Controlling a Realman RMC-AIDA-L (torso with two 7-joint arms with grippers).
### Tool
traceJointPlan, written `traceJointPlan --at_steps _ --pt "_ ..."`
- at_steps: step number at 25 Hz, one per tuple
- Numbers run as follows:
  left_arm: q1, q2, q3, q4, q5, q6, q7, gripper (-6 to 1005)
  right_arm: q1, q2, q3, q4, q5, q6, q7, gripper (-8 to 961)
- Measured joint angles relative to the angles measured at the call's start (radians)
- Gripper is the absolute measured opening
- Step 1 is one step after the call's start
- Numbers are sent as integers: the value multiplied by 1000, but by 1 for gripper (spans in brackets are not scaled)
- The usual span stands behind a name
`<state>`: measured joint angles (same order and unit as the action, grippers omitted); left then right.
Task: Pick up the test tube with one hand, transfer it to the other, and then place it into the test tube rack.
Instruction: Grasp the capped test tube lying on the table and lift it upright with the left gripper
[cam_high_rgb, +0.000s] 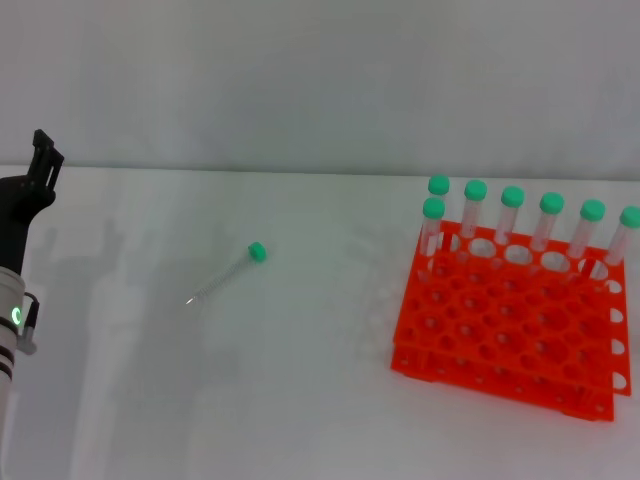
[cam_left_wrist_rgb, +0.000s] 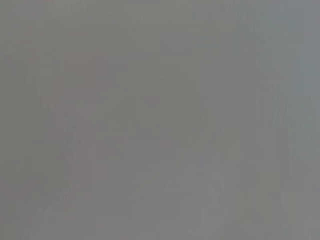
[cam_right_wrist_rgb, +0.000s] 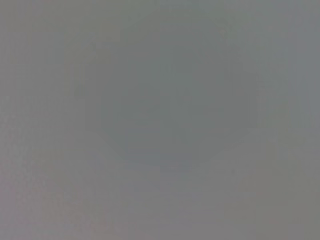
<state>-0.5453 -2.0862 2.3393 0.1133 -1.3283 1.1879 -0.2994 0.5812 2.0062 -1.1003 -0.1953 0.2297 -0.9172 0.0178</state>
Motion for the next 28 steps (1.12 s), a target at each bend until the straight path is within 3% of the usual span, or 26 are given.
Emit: traceJointPlan --at_steps 28 --pt "-7 0 -30 35 -58 -10 -7 854 -8 3 -1 10 3 1 51 841"
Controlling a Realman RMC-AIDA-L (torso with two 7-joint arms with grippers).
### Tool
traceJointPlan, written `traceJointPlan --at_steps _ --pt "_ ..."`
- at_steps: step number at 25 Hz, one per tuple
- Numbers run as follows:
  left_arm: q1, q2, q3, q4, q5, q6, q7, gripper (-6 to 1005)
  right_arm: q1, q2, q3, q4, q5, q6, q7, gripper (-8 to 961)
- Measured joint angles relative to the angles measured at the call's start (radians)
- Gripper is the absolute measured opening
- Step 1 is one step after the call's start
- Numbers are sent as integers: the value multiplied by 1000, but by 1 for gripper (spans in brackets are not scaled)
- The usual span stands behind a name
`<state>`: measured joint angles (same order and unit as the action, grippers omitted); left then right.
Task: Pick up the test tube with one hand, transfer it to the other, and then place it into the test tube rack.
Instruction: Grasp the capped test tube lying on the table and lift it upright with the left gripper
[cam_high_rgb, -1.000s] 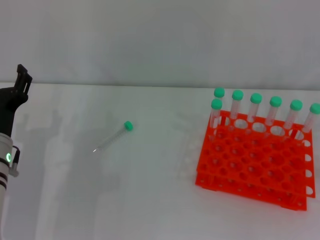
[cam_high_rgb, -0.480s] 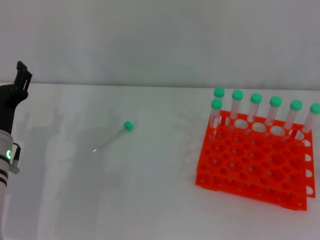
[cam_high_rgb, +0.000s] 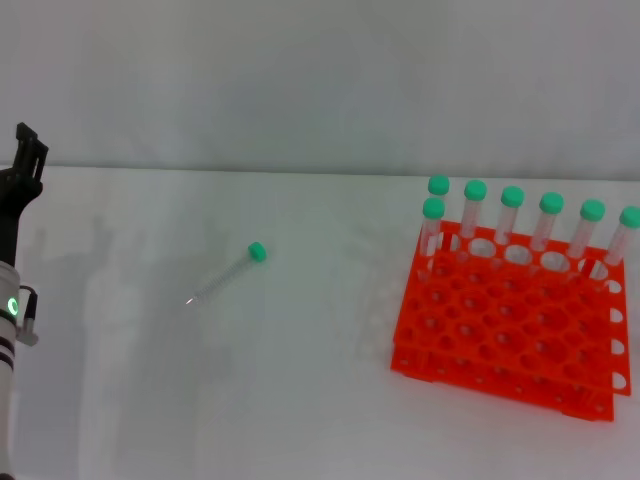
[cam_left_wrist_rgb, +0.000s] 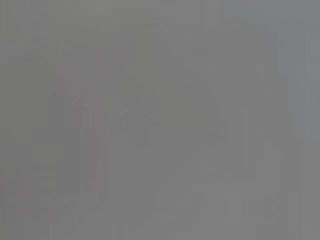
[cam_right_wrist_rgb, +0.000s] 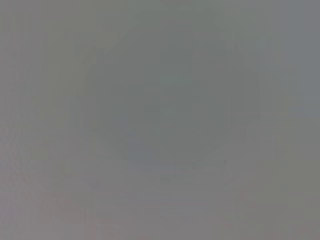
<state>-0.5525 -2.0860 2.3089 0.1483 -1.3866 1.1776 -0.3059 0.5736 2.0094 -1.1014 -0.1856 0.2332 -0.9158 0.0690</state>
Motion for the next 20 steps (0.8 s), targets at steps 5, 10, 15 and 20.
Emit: traceJointPlan --at_steps 5,10,15,20 --pt "2 0 2 8 3 26 -3 854 -1 0 0 0 0 1 0 841" --pt "-8 1 -4 13 -4 -16 -4 853 -3 0 1 1 0 2 0 840" --pt "-23 4 -7 13 -11 -51 -14 852 -6 0 6 2 2 1 0 840" --pt "-46 6 -7 7 -10 -90 -21 851 -6 -1 8 2 4 1 0 840"
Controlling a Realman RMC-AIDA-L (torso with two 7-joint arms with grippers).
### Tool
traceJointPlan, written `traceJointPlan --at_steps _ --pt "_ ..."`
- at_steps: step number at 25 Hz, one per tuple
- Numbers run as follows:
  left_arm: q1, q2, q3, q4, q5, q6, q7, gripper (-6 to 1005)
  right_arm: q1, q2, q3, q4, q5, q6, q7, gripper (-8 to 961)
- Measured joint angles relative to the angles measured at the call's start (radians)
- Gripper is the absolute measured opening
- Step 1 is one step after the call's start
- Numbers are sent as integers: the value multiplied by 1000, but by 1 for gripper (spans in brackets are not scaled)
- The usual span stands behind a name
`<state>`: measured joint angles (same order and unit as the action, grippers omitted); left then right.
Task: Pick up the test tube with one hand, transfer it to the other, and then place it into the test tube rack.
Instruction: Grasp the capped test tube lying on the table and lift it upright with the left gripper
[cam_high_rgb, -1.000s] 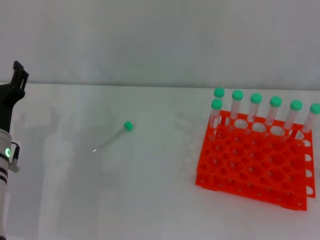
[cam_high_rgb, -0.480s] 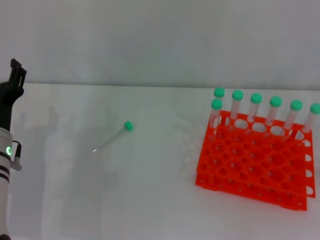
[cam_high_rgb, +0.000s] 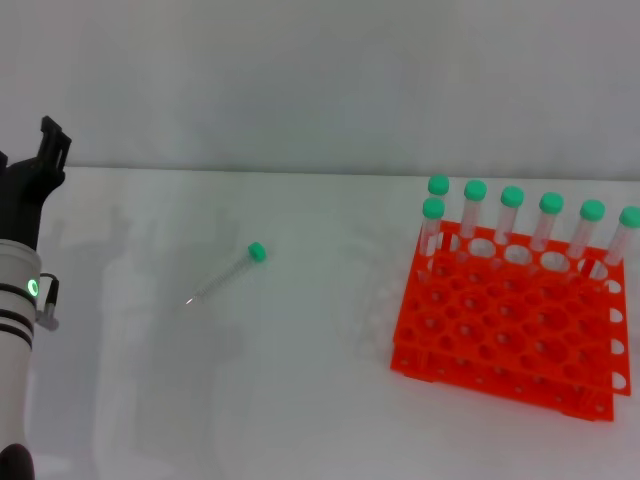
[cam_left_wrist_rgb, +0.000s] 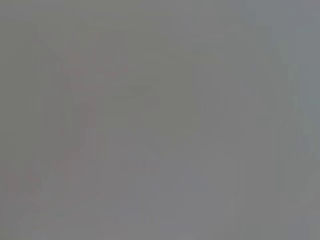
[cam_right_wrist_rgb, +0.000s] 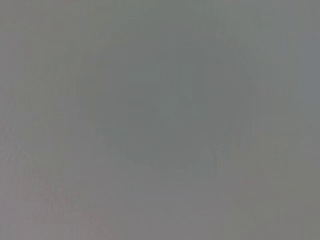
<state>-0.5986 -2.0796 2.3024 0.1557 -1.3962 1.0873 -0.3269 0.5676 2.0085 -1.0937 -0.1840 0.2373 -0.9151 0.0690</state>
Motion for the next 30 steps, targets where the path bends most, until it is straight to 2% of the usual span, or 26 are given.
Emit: traceJointPlan --at_steps 30 --pt "-4 0 7 3 12 -7 -38 848 -4 -7 2 0 0 -1 0 841"
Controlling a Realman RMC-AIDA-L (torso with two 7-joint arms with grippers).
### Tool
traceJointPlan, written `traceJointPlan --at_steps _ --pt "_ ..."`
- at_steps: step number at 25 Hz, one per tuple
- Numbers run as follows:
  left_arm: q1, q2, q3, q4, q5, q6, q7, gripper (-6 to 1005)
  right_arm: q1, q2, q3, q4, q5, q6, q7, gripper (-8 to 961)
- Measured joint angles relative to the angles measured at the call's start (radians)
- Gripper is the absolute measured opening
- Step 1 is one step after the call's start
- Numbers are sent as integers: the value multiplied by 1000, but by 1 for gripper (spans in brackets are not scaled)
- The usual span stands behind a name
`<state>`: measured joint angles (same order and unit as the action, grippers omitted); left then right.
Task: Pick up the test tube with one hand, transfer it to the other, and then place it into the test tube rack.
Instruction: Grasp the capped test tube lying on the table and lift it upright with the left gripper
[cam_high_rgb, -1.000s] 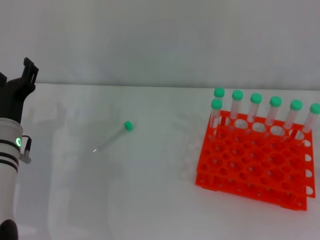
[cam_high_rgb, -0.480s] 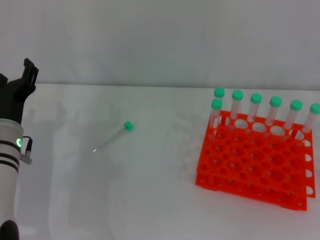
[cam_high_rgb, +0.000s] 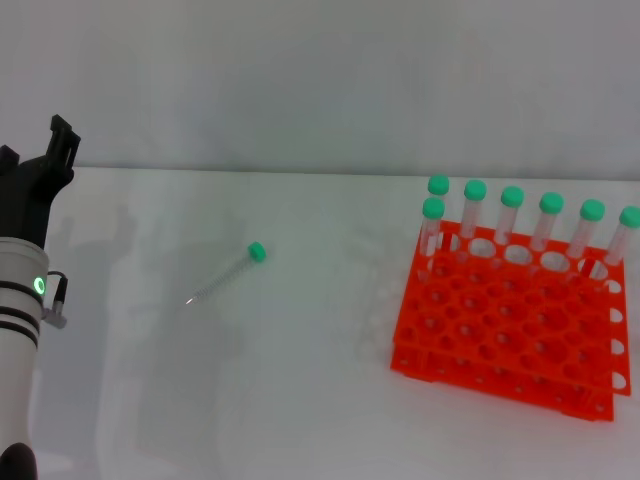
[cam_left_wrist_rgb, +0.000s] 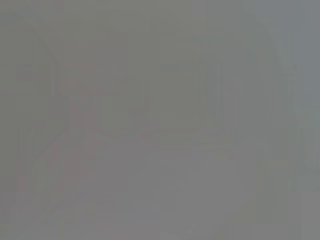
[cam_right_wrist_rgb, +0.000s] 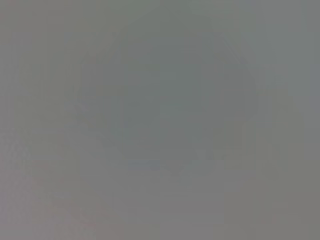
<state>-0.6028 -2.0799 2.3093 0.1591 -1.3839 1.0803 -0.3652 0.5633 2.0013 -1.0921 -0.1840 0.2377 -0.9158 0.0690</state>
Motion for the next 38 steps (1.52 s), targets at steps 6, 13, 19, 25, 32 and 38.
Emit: traceJointPlan --at_steps 6,13,19,25,32,38 --pt "7 5 1 -8 59 21 -53 848 0 -1 0 0 -2 0 0 841" --pt "17 12 1 -36 168 106 -104 847 0 -1 -2 0 -5 0 0 841" --pt "24 71 1 -66 325 144 -282 846 0 -1 -7 -2 -7 -1 0 841" --pt "16 159 1 -147 517 142 -614 844 4 0 -8 -6 -7 -2 0 840" --pt "-30 268 5 -219 786 158 -908 843 8 0 -9 -8 -6 -2 0 840" --pt "-169 347 284 -418 933 255 -1367 844 11 0 -9 -9 -6 -2 0 840"
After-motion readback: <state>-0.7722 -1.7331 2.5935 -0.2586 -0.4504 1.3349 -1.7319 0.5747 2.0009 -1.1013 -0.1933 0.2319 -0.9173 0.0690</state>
